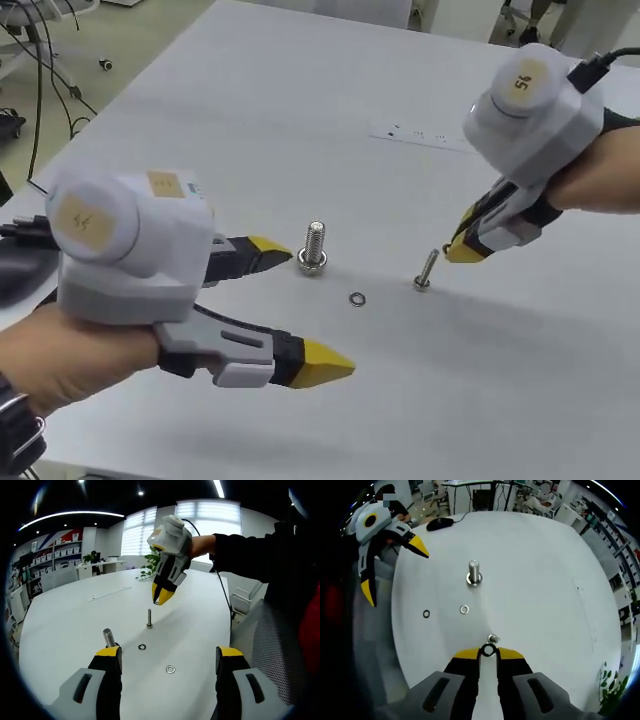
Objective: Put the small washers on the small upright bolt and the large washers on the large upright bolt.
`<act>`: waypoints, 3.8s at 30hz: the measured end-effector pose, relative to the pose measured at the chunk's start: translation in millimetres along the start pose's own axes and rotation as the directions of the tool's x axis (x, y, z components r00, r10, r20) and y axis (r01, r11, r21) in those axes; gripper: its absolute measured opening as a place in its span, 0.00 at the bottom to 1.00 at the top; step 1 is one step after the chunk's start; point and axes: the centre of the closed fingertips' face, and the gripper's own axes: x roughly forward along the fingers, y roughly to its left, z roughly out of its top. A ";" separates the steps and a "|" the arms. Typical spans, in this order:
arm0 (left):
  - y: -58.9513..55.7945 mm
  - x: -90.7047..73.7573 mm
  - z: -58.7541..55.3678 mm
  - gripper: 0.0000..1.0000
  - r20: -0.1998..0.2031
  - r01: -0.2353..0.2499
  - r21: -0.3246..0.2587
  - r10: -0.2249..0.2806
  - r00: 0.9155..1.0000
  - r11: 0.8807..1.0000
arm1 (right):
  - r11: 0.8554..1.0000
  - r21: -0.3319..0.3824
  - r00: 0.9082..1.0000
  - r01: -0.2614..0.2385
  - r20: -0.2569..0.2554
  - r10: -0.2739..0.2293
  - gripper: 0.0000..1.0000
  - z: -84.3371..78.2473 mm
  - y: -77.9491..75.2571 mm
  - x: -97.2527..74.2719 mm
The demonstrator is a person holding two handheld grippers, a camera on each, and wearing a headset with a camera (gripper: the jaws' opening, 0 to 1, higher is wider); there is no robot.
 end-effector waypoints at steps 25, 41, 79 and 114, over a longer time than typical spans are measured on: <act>2.1 -1.4 -2.9 0.76 -0.005 -0.010 -0.011 0.010 1.000 1.000 | 0.999 -0.025 0.999 -0.027 -0.039 0.026 0.14 4.8 -16.2 23.4; 2.4 -1.8 -4.3 0.76 -0.006 -0.014 -0.017 0.014 1.000 1.000 | 0.999 -0.013 0.997 -0.044 -0.056 0.043 0.14 -2.9 -13.8 36.7; 3.5 -2.5 -8.1 0.76 -0.013 -0.026 -0.027 0.026 1.000 0.999 | 0.997 0.011 0.994 -0.072 -0.076 0.073 0.14 -13.8 -3.9 74.5; 3.2 -0.8 -6.6 0.76 -0.013 -0.016 -0.021 0.015 1.000 1.000 | 0.999 0.027 0.999 -0.036 -0.040 0.037 0.17 -30.0 3.7 48.3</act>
